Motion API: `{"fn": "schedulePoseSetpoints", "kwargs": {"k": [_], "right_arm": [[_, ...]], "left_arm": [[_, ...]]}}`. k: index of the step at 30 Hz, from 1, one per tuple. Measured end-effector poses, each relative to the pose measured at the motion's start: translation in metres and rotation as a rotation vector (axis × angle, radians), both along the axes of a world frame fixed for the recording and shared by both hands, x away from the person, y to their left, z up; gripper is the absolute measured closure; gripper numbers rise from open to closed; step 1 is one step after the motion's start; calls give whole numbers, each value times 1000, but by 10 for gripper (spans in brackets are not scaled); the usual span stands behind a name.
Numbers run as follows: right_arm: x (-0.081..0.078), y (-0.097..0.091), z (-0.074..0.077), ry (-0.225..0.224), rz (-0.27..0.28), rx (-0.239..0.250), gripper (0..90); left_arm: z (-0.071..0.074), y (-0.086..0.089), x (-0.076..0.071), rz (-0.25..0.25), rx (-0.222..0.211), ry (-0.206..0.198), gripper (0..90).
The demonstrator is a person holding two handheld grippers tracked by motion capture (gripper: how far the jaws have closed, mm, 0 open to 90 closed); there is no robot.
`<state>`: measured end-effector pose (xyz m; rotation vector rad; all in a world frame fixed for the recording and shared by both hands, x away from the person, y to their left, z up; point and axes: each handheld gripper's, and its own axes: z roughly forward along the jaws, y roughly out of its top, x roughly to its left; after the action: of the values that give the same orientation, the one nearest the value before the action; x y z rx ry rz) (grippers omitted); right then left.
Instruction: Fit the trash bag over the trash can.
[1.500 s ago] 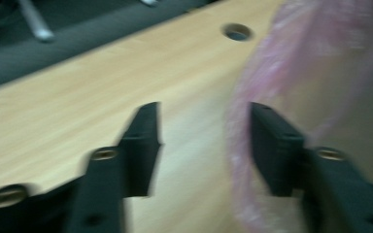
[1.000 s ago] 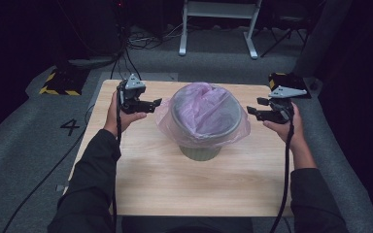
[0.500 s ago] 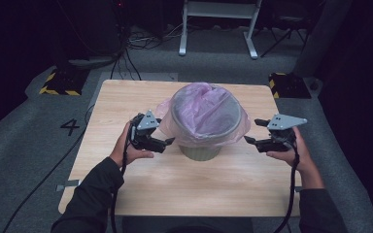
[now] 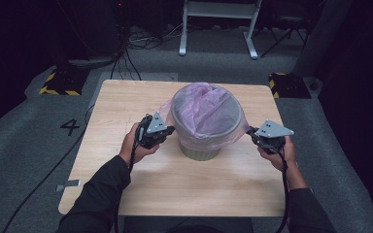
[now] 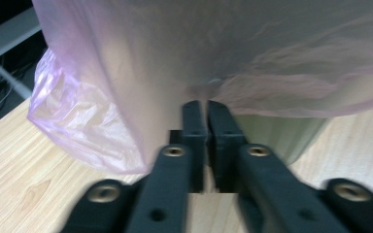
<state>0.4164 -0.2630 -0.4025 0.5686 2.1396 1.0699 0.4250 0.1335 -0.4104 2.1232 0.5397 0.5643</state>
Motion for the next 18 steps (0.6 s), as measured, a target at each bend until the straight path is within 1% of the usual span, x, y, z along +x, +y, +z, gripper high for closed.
{"fn": "schedulePoseSetpoints", "kwargs": {"k": [1, 2, 3, 4, 5, 6, 7, 8, 9, 10, 11, 12, 13, 14, 15, 16, 18], "right_arm": [[-1, -1, -2, 2, 0, -5, 900], [-2, -3, -3, 5, 0, -3, 900], [-3, -4, -4, 20, 9, 4, 900], [-4, -5, -5, 29, 18, 10, 900], [-6, -5, -6, 15, 18, 3, 900], [-7, -5, -8, 22, 22, -2, 900], [-8, -5, -10, 39, 40, -8, 900], [-10, -5, -13, 45, 45, -20, 900], [-11, -4, -15, 60, 51, -37, 900], [-12, -4, -18, 70, 64, -54, 900], [-13, -3, -21, 74, 74, -78, 900], [-14, -3, -24, 91, 83, -98, 900], [-15, -2, -27, 109, 91, -120, 900], [-15, -2, -30, 118, 89, -139, 900], [-15, -3, -32, 128, 79, -139, 900], [-15, -5, -33, 135, 73, -126, 900], [-14, -10, -33, 137, 65, -91, 900]], "left_arm": [[1, 0, -1, -6, 14, -4, 900], [1, 1, -2, -12, 16, -1, 900], [1, 1, -3, -24, 21, 5, 900], [0, 0, -5, -27, 29, 1, 900], [-1, 0, -6, -32, 36, 4, 900], [-3, 0, -8, -41, 38, 4, 900], [-4, -1, -10, -43, 40, 9, 900], [-6, -1, -11, -50, 47, 11, 900], [-8, -1, -12, -58, 51, 13, 900], [-10, -1, -13, -56, 47, 18, 900], [-12, -1, -13, -66, 59, 24, 900], [-14, -2, -14, -64, 67, 31, 900], [-16, -2, -14, -53, 72, 27, 900], [-18, -1, -14, -22, 62, 16, 900], [-19, 1, -14, 13, 32, 14, 853], [-19, 4, -13, 38, 2, 22, 684], [-19, 10, -13, 83, -23, 15, 431]]}}
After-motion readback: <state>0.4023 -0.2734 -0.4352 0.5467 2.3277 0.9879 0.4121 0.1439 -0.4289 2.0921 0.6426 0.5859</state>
